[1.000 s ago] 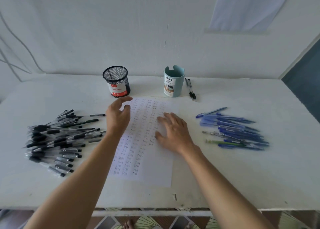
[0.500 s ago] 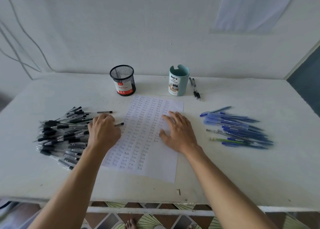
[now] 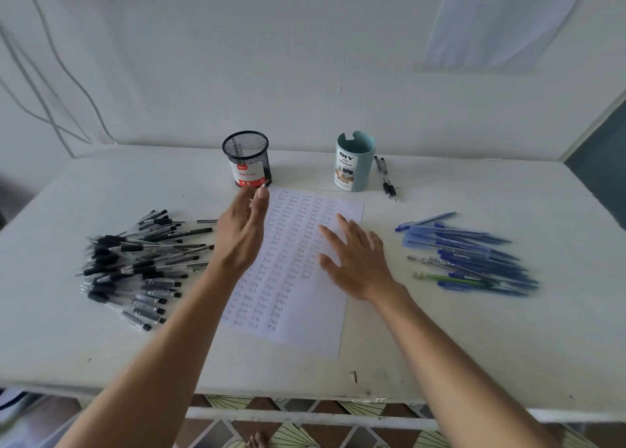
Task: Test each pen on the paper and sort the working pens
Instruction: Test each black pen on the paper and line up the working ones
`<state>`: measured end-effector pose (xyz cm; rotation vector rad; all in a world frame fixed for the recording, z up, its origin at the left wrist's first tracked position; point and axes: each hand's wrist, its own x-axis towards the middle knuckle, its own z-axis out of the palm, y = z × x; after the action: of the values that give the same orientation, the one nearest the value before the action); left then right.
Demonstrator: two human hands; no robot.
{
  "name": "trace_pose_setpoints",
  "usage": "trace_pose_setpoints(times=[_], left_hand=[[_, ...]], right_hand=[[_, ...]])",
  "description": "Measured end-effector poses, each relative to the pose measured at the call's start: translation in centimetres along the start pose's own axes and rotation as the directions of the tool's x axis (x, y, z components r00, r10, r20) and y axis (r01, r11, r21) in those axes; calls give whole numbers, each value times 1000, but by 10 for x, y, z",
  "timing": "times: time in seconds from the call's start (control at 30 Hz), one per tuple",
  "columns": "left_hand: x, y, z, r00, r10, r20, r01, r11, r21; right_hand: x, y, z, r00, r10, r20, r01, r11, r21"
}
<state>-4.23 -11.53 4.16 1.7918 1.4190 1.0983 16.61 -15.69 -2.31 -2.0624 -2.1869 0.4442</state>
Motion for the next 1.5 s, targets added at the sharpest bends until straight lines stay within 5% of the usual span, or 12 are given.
trace_pose_setpoints(times=[0.2,0.4,0.6,0.87,1.2,1.5], left_hand=[[2,21,11,984,-39,172,101,923,-371],[3,6,19,970,-26,241,140,873,-468],[-6,-14,37,981,-100,167,175,826,-536],[-9,-38,48,983,-109,145,144,955,-258],[-9,-36,41,965,-260,43,263,936,-234],[-10,-38,43,985,-149,90,153,987,-49]], right_hand=[[-7,12,0,999,40,2,-40,999,-18],[-7,9,5,998,58,-36,-59,998,-27],[-6,6,5,998,66,-18,-67,993,-94],[-3,9,8,998,58,-32,-61,995,-78],[-3,8,7,997,66,-40,-69,995,-78],[-3,9,9,997,65,-49,-68,995,-76]])
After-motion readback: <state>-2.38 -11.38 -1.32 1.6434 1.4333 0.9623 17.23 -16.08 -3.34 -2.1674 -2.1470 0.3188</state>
